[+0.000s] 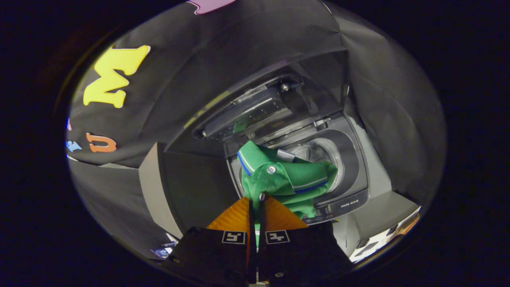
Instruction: Put the clothes into the washing machine and then close the washing machine lid.
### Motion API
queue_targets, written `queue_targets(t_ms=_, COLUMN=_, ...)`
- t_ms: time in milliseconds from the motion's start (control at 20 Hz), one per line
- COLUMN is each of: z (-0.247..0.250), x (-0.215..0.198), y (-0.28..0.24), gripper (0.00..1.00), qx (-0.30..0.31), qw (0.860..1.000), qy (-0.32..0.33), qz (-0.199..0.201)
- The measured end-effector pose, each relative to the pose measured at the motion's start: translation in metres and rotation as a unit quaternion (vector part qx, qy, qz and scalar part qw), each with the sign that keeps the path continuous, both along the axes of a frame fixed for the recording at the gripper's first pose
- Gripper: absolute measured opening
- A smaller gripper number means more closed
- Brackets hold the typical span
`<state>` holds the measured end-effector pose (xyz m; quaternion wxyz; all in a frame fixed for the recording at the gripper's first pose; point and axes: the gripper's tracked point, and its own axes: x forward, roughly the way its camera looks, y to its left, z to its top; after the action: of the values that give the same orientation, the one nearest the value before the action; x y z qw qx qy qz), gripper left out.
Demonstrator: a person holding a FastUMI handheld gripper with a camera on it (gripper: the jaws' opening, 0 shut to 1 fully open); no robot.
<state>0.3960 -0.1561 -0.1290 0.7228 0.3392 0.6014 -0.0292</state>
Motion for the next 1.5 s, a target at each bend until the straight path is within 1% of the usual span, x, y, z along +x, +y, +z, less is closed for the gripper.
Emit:
queue_targets(t_ms=200, z=-0.028, x=0.009, y=0.007, gripper=0.05, qx=-0.008, qw=1.0, qy=0.017, qz=0.014)
queue_targets(t_ms=450, z=-0.065, x=0.019, y=0.017, gripper=0.05, qx=-0.015, qw=0.999, qy=0.046, qz=0.022)
queue_targets(t_ms=550, z=-0.078, x=0.034, y=0.015, gripper=0.05, qx=-0.042, qw=0.998, qy=0.036, qz=0.022)
queue_targets(t_ms=600, z=-0.077, x=0.039, y=0.007, gripper=0.05, qx=-0.053, qw=0.998, qy=0.032, qz=0.021)
queue_targets(t_ms=700, z=-0.085, x=0.044, y=0.004, gripper=0.05, qx=-0.073, qw=0.997, qy=0.019, qz=0.023)
queue_targets(t_ms=850, z=-0.094, x=0.041, y=-0.004, gripper=0.05, qx=-0.102, qw=0.994, qy=-0.004, qz=0.032)
queue_targets(t_ms=1050, z=-0.1, x=0.045, y=-0.006, gripper=0.06, qx=-0.116, qw=0.992, qy=-0.034, qz=0.036)
queue_targets(t_ms=1100, z=-0.096, x=0.045, y=-0.007, gripper=0.08, qx=-0.122, qw=0.991, qy=-0.042, qz=0.037)
queue_targets(t_ms=1150, z=-0.094, x=0.046, y=-0.005, gripper=0.13, qx=-0.123, qw=0.99, qy=-0.052, qz=0.038)
queue_targets(t_ms=1200, z=-0.091, x=0.05, y=-0.003, gripper=0.15, qx=-0.122, qw=0.99, qy=-0.066, qz=0.037)
queue_targets(t_ms=1250, z=-0.088, x=0.055, y=-0.005, gripper=0.14, qx=-0.131, qw=0.988, qy=-0.076, qz=0.038)
queue_targets(t_ms=1400, z=-0.078, x=0.059, y=-0.009, gripper=0.32, qx=-0.167, qw=0.978, qy=-0.108, qz=0.054)
queue_targets(t_ms=1450, z=-0.073, x=0.063, y=-0.008, gripper=0.36, qx=-0.175, qw=0.975, qy=-0.118, qz=0.062)
queue_targets(t_ms=1500, z=-0.065, x=0.069, y=-0.008, gripper=0.45, qx=-0.181, qw=0.973, qy=-0.128, qz=0.07)
